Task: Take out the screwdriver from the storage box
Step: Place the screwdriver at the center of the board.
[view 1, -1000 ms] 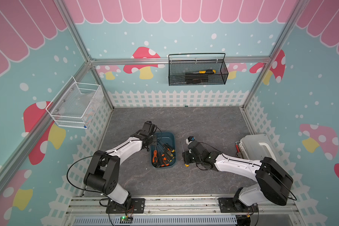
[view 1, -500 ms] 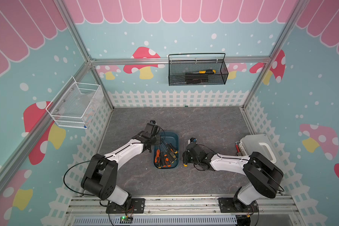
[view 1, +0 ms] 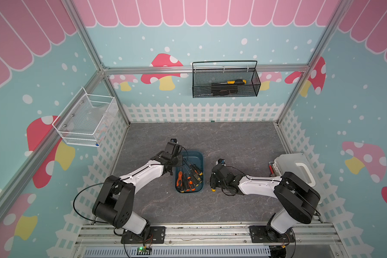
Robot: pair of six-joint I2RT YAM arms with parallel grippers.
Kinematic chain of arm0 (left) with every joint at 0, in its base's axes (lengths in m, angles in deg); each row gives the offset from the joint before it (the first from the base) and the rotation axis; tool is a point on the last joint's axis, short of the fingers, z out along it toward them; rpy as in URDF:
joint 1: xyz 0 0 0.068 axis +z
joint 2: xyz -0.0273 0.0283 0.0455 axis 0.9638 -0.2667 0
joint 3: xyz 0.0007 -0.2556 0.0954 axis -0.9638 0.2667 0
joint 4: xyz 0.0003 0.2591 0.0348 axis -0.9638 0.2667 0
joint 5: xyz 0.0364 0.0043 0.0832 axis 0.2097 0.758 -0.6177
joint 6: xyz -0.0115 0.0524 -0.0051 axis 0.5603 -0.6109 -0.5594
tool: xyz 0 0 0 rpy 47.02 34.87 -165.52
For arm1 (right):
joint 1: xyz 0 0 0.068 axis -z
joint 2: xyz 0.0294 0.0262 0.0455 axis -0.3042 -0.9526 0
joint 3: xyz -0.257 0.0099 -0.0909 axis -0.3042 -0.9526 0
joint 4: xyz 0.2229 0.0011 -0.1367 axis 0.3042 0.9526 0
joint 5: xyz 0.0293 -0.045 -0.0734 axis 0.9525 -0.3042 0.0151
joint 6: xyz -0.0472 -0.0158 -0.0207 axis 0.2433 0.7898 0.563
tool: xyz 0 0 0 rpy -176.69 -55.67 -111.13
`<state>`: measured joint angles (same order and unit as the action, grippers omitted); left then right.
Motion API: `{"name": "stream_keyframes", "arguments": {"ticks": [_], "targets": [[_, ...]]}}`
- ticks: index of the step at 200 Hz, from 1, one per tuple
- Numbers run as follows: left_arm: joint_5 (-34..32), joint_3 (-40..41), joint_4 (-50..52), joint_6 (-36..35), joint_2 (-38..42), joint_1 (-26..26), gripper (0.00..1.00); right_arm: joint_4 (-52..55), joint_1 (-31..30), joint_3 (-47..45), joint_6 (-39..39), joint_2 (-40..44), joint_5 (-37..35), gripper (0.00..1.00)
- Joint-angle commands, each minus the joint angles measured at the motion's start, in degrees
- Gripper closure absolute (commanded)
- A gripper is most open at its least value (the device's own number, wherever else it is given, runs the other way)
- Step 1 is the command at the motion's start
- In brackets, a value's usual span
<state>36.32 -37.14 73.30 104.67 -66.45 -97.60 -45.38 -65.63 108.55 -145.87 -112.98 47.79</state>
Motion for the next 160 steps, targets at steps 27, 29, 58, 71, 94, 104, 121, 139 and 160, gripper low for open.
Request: {"name": "stream_keyframes", "arguments": {"ticks": [27,29,58,71,94,104,121,139,160], "targets": [[-1.24,0.74,-2.61,0.74,1.94,-0.13,1.0,1.26,0.64,0.23,-0.16,-1.36,-0.23,0.74],[-1.24,0.73,-2.63,0.77,1.94,-0.13,1.0,1.32,0.64,0.27,-0.21,-1.42,-0.19,0.74],[-1.35,0.9,-2.62,0.87,2.29,-0.13,1.0,1.32,0.77,0.28,-0.39,-1.35,0.04,0.72],[-1.4,0.91,-2.61,0.87,2.29,-0.13,1.0,1.29,0.87,0.19,-0.4,-1.29,0.04,0.72],[-1.5,1.03,-2.61,0.87,2.38,-0.14,1.0,1.18,0.92,0.42,0.04,-1.14,0.35,0.67],[-1.53,0.99,-2.59,0.87,2.38,-0.13,1.0,1.17,0.92,0.66,0.52,-0.94,0.65,0.63],[-1.52,1.06,-2.52,0.95,2.63,-0.18,1.0,1.21,0.9,1.13,1.29,-0.21,0.79,0.56],[-1.66,1.07,-2.62,1.02,3.16,-0.13,1.0,1.36,0.9,1.41,2.34,1.4,0.58,0.51],[-1.82,1.23,-2.79,0.88,4.14,-0.13,1.0,3.15,0.9,2.41,4.39,3.73,0.04,0.49]]}}
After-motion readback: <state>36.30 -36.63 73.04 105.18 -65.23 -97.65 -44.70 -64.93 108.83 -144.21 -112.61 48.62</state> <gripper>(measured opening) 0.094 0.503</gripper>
